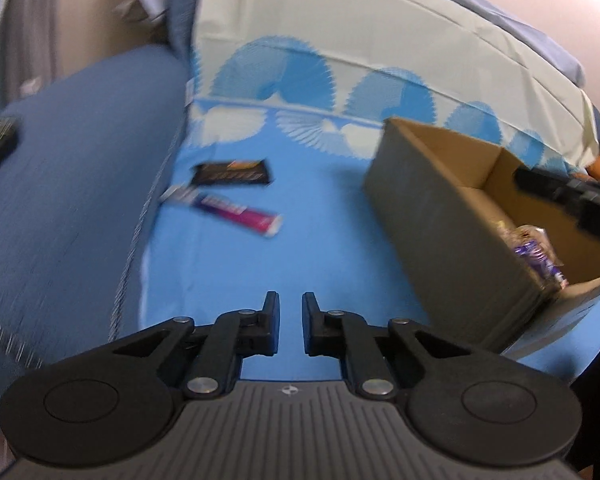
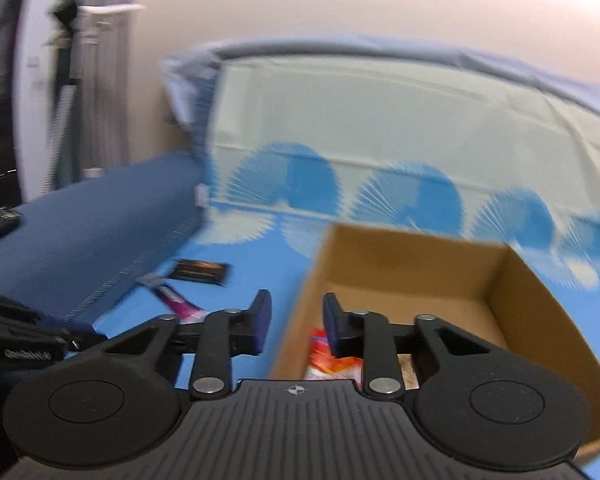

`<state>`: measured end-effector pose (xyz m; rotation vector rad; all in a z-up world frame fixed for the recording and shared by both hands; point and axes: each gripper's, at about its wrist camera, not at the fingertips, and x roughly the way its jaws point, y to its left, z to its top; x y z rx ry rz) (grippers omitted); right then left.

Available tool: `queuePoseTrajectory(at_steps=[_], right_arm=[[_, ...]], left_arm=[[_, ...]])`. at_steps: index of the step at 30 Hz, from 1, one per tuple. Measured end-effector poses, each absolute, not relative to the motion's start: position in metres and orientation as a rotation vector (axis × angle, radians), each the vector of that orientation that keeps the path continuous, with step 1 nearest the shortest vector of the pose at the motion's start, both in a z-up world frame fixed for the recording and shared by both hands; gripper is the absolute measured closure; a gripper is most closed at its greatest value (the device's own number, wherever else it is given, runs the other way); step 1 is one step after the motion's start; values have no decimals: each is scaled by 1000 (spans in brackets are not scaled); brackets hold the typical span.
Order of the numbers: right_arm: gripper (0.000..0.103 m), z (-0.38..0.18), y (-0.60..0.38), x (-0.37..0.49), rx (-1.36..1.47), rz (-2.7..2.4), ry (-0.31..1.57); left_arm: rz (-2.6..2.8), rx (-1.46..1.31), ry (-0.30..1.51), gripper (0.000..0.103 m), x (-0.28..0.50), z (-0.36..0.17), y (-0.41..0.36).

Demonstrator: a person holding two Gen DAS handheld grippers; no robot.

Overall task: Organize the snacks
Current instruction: 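Grasp the purple-and-silver tube snack with the left tool while the right tool moves toward the chocolate bar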

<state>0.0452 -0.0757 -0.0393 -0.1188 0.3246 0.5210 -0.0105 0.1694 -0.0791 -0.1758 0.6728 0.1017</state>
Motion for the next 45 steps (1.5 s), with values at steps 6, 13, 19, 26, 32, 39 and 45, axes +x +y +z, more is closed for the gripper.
queuePoseTrajectory(at_steps=[6, 13, 19, 26, 32, 39, 45], right_arm=[[77, -36, -56, 28, -189, 634, 281], [77, -15, -56, 46, -151, 723, 383], [71, 17, -41, 72, -193, 768, 321], [56, 25, -8, 129, -117, 772, 318], [52, 4, 5, 170, 45, 795, 375], [52, -1, 3, 200, 138, 731, 472], [52, 4, -6, 209, 191, 741, 503]], left_arm=[[64, -259, 649, 91, -13, -82, 179], [35, -255, 646, 91, -7, -86, 173], [112, -314, 645, 72, 1, -93, 180], [207, -281, 625, 72, 8, -95, 181], [250, -207, 683, 72, 26, -95, 178], [419, -331, 707, 69, 93, -103, 189], [654, -457, 702, 25, 173, -108, 207]])
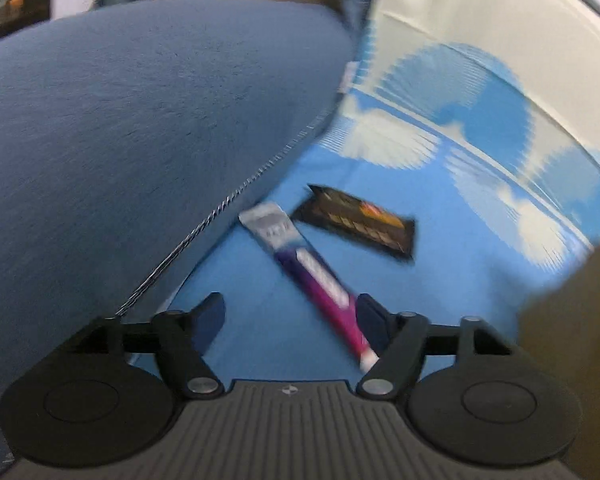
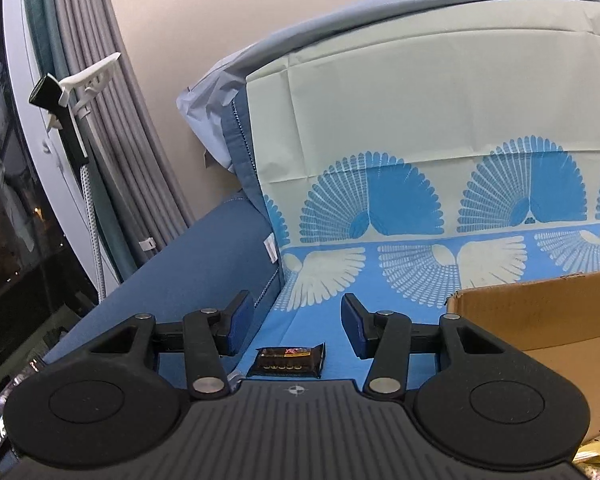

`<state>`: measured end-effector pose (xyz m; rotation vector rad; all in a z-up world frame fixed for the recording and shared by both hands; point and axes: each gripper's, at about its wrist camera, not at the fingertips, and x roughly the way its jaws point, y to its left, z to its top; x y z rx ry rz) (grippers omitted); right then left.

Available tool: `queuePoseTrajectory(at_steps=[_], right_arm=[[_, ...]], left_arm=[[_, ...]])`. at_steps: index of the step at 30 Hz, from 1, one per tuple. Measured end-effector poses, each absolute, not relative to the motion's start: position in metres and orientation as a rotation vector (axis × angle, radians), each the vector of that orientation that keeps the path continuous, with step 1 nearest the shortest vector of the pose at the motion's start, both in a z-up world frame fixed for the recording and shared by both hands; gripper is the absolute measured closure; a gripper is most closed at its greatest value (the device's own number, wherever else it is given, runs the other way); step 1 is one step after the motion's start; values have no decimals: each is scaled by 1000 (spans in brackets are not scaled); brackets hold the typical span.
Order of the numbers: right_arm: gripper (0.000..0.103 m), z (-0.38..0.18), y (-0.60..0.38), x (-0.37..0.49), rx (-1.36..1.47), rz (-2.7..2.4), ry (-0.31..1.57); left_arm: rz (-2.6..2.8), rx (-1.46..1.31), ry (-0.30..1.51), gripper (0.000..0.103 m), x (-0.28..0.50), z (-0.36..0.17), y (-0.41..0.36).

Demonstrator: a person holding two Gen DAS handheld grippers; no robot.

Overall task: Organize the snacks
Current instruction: 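Grasp the purple-and-silver tube snack with the left tool while the right tool moves toward the chocolate bar, then grasp the dark chocolate bar with the right tool while the left tool holds the tube snack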

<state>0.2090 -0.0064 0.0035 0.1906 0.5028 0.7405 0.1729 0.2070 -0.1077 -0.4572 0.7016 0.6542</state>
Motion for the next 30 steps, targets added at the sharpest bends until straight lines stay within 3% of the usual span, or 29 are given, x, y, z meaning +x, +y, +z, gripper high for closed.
queuePoseTrajectory(at_steps=[7, 9, 11, 15, 19, 21, 23, 25, 28, 30], right_arm=[[52, 3, -17, 221, 244, 717, 541], [52, 1, -20, 225, 264, 706, 556], [52, 0, -22, 227, 274, 694, 566], [51, -4, -21, 228, 265, 671, 575], [51, -7, -18, 230, 257, 661, 587], [51, -8, -16, 230, 247, 658, 586], [51, -8, -13, 229, 235, 658, 582], [50, -8, -11, 228, 226, 661, 576], [49, -10, -5, 226, 195, 668, 568], [49, -12, -2, 225, 169, 672, 568]], left_arm=[[748, -394, 800, 25, 221, -124, 210], [743, -351, 805, 37, 215, -128, 206], [691, -344, 788, 73, 204, -128, 205], [613, -270, 793, 97, 178, -126, 200], [554, -232, 808, 98, 147, -124, 201], [551, -268, 793, 93, 138, -121, 205], [550, -321, 760, 68, 138, -119, 211], [541, -357, 734, 53, 146, -118, 215], [506, -339, 762, 52, 164, -124, 214], [497, -278, 811, 62, 170, -131, 212]])
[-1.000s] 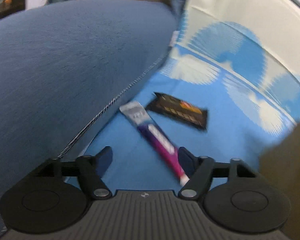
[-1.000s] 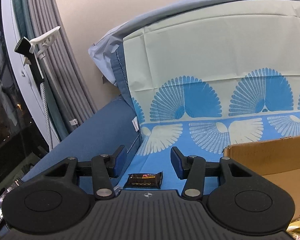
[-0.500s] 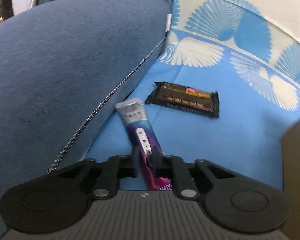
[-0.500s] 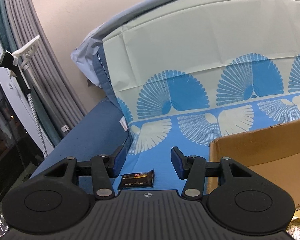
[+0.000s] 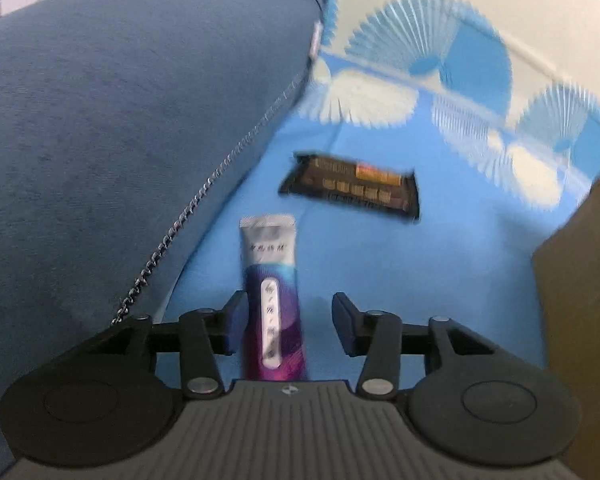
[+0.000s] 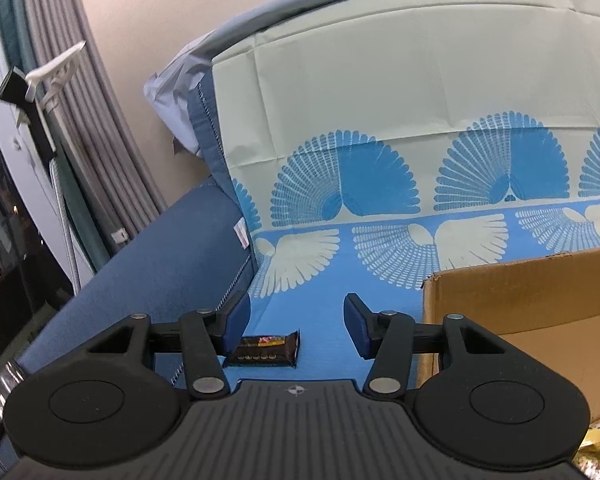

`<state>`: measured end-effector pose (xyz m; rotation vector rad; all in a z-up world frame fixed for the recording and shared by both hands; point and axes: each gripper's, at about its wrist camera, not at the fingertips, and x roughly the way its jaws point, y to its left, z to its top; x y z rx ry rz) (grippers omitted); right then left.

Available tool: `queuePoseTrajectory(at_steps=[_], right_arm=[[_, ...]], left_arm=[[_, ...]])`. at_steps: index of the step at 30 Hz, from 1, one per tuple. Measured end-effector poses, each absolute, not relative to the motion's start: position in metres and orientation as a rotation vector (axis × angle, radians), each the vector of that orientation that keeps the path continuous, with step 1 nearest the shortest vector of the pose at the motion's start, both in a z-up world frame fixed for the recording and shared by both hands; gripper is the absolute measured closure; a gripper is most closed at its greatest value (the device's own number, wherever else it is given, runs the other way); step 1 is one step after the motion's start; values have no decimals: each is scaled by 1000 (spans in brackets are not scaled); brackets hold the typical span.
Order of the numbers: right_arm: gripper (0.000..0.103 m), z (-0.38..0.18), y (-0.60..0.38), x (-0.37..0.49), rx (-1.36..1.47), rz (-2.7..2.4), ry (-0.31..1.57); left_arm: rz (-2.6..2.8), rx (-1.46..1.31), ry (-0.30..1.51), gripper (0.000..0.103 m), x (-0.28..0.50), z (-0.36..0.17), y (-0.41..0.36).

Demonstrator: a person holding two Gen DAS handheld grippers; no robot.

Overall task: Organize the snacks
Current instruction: 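Grasp the dark chocolate bar with the right tool while the left tool holds the tube snack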

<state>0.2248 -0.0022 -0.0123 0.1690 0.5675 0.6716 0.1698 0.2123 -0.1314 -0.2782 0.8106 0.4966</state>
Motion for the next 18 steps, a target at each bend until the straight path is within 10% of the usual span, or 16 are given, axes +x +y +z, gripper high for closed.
queuePoseTrajectory(at_steps=[5, 18], right_arm=[[47, -19, 3, 225, 149, 689, 590], [43, -42, 50, 185, -84, 825, 598]], left_arm=[[410, -210, 835, 84, 134, -130, 215], [338, -193, 851, 76, 72, -136, 209]])
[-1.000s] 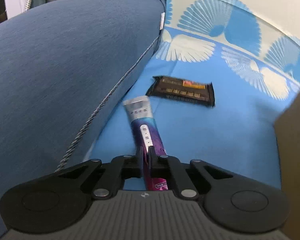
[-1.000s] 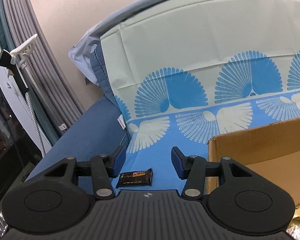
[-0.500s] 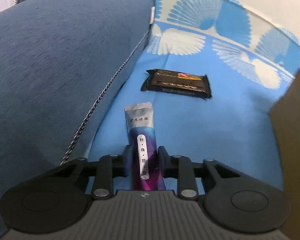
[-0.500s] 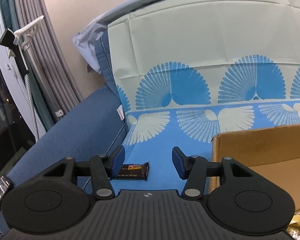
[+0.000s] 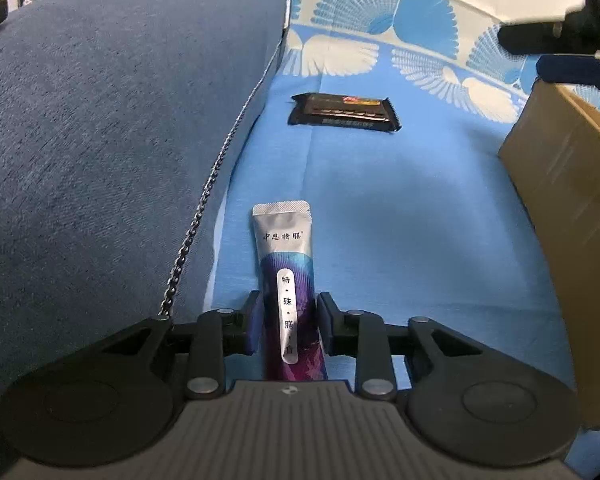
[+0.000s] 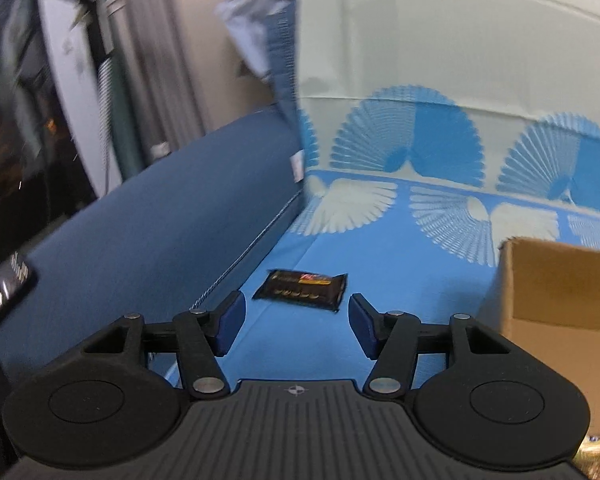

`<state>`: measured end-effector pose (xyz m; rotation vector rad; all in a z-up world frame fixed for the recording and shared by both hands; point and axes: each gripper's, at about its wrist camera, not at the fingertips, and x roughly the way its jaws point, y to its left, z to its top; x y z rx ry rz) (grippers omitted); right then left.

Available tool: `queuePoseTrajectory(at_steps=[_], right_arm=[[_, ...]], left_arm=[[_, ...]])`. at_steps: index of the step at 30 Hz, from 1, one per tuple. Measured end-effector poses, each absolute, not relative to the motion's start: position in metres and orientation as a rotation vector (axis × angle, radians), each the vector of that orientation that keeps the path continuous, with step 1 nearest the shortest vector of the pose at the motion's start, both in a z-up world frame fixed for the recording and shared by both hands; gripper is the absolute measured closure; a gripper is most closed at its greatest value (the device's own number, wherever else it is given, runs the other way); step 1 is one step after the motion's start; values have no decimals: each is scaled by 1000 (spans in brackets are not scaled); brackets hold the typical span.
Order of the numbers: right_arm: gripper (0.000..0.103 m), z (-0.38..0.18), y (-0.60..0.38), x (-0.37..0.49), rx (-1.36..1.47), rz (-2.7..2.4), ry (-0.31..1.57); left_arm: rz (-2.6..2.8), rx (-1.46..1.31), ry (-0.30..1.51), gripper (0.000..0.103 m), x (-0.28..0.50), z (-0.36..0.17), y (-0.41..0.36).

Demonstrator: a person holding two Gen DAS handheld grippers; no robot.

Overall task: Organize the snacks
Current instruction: 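Grasp the dark chocolate bar with the right tool while the left tool holds the tube snack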

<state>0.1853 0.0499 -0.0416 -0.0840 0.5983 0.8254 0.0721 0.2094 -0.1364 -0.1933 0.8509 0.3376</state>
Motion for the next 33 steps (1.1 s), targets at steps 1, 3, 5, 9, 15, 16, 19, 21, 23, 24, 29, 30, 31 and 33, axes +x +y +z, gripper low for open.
queuePoseTrajectory(at_steps=[1, 3, 5, 9, 15, 16, 19, 21, 23, 24, 29, 30, 31, 33], right_arm=[[43, -44, 53, 180, -120, 829, 581], [43, -47, 56, 172, -184, 827, 554], [43, -47, 59, 166, -230, 840, 538], [35, -36, 76, 174, -279, 842, 552], [31, -44, 149, 232, -390, 855, 600], [31, -51, 165, 244, -426, 848, 599], [30, -73, 198, 272, -528, 867, 632], [24, -90, 219, 283, -643, 892, 649], [22, -106, 232, 289, -732, 917, 652], [21, -112, 238, 292, -758, 932, 658], [20, -136, 252, 300, -817, 994, 771], [21, -140, 250, 299, -830, 998, 790], [23, -141, 247, 297, -829, 999, 790], [44, -137, 239, 295, -799, 1004, 818]], left_arm=[[325, -198, 850, 78, 71, -136, 210], [299, -228, 840, 81, 69, -136, 214], [277, -260, 825, 81, 67, -137, 217], [261, -284, 812, 81, 67, -139, 218], [226, -302, 807, 81, 64, -139, 221], [225, -300, 807, 80, 64, -139, 221], [220, -295, 807, 80, 63, -140, 221], [213, -291, 807, 80, 63, -140, 221], [207, -289, 806, 80, 63, -140, 222], [204, -288, 804, 80, 62, -141, 223], [197, -282, 800, 80, 62, -142, 224], [197, -281, 798, 80, 62, -142, 224], [199, -281, 797, 80, 62, -142, 225], [200, -283, 795, 80, 62, -143, 225]])
